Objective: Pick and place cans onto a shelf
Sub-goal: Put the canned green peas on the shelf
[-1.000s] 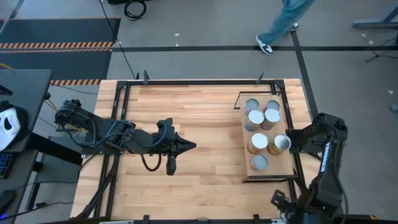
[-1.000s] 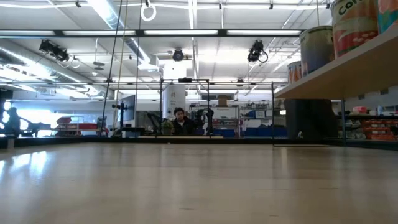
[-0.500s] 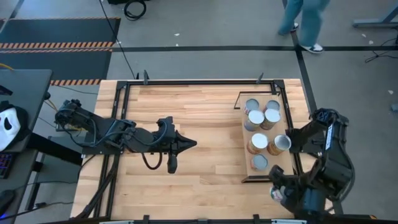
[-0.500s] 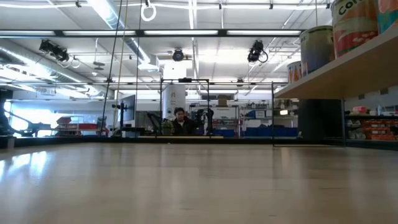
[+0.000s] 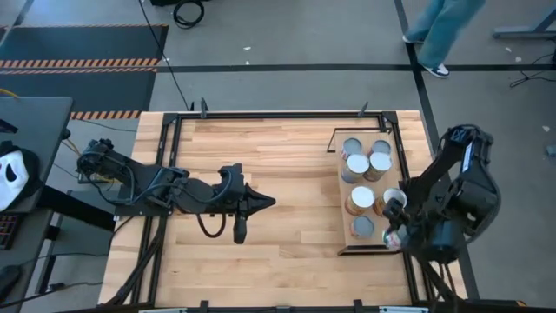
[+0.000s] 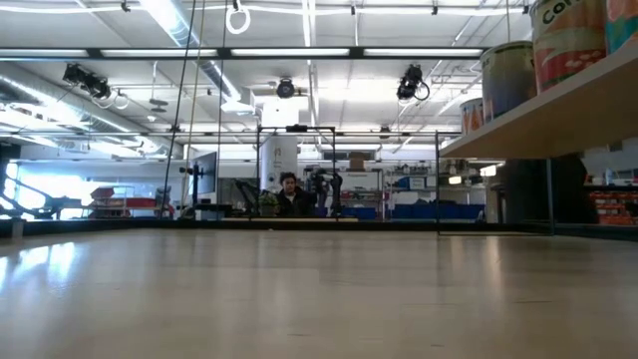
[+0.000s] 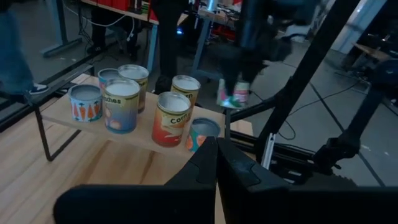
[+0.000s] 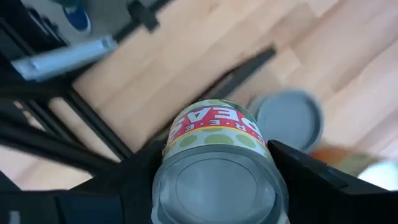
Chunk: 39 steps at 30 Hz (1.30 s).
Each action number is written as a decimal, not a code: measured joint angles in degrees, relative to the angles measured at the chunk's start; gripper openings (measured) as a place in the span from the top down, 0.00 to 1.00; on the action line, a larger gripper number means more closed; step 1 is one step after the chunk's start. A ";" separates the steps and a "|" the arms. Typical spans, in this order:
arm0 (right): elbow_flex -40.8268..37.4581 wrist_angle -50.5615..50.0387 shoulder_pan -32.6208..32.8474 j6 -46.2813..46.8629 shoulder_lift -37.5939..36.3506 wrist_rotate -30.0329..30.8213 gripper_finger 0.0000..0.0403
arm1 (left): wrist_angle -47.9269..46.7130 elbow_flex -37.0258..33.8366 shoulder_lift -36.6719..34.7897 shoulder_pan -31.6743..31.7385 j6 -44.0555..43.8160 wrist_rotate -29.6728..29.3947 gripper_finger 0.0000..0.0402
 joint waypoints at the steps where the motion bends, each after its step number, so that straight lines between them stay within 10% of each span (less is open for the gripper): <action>1: -1.98 0.00 -0.12 -0.24 -1.09 -0.02 0.32 | 0.05 0.01 0.00 0.00 -0.08 0.00 0.98; 12: -17.00 0.00 -0.45 -4.87 -4.61 -2.12 0.31 | 0.27 0.00 0.00 0.02 -1.51 0.02 0.98; 39: -17.44 1.26 -2.34 -5.89 -2.43 -1.50 0.16 | 0.25 0.00 0.00 0.07 -1.40 0.04 0.98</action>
